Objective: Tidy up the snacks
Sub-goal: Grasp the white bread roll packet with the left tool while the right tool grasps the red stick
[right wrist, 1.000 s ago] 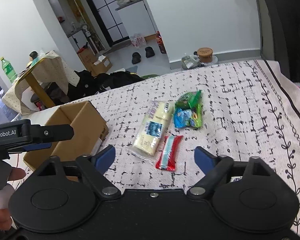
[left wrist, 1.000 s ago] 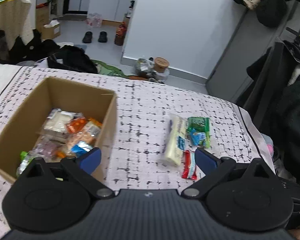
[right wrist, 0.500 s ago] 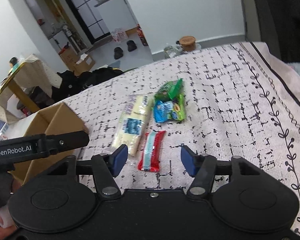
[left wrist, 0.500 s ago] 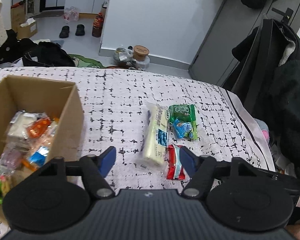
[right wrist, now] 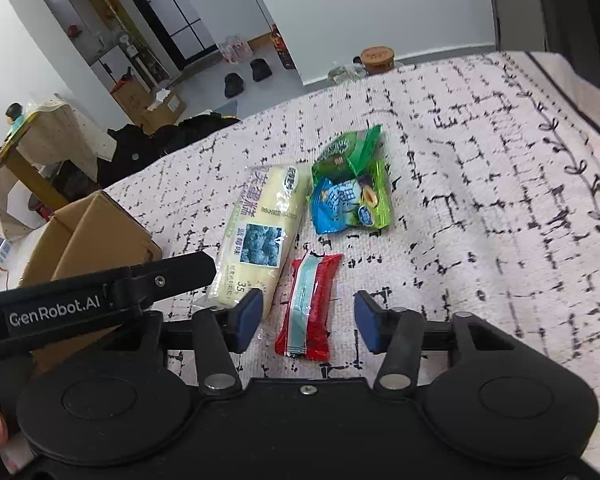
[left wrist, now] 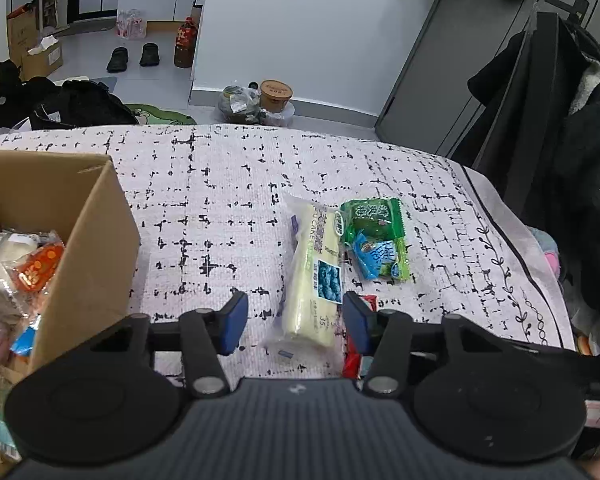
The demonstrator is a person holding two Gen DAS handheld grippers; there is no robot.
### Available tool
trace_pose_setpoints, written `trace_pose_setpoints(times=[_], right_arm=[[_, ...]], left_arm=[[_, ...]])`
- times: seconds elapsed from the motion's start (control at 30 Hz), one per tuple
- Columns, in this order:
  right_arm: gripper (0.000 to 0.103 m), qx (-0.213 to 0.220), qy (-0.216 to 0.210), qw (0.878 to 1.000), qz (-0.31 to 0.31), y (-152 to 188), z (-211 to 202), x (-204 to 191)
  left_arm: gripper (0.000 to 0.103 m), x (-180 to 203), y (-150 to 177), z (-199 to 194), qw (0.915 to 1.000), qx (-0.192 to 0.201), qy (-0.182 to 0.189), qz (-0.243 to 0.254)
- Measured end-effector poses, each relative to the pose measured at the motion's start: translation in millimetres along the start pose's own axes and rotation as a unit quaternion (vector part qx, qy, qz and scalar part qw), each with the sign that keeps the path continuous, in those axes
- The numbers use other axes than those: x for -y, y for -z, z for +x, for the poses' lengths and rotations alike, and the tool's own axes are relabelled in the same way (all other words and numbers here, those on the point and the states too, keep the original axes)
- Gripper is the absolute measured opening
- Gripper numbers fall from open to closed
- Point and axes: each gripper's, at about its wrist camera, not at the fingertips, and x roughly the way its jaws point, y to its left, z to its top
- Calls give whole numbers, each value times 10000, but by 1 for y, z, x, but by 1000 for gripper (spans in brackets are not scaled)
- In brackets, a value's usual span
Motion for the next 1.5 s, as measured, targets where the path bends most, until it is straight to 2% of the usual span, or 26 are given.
trace_pose_setpoints(times=[0.13, 0.43, 0.87, 1.07, 1.17, 1.3, 1.5], right_arm=[[24, -84, 195, 9998, -44, 3, 8, 1], [23, 43, 618, 9981, 53, 9, -11, 20], [23, 12, 577, 9983, 58, 12, -10, 27], [24, -39, 679, 9976, -102, 11, -5, 21], [25, -50, 706, 9973, -182, 11, -3, 17], [22, 0, 737, 9969, -264, 11, -4, 14], [21, 112, 532, 9985, -57, 13, -12, 13]], left_arm=[[48, 0, 1, 8, 10000, -35, -36, 11], [49, 14, 5, 22, 9997, -67, -89, 226], [51, 27, 14, 56, 9967, -262, -512, 569], [37, 28, 15, 55, 9956, -173, -625, 680], [34, 26, 16, 52, 9953, -168, -672, 679], [32, 19, 17, 43, 9957, -180, -692, 589], [31, 11, 17, 22, 9969, -68, -637, 452]])
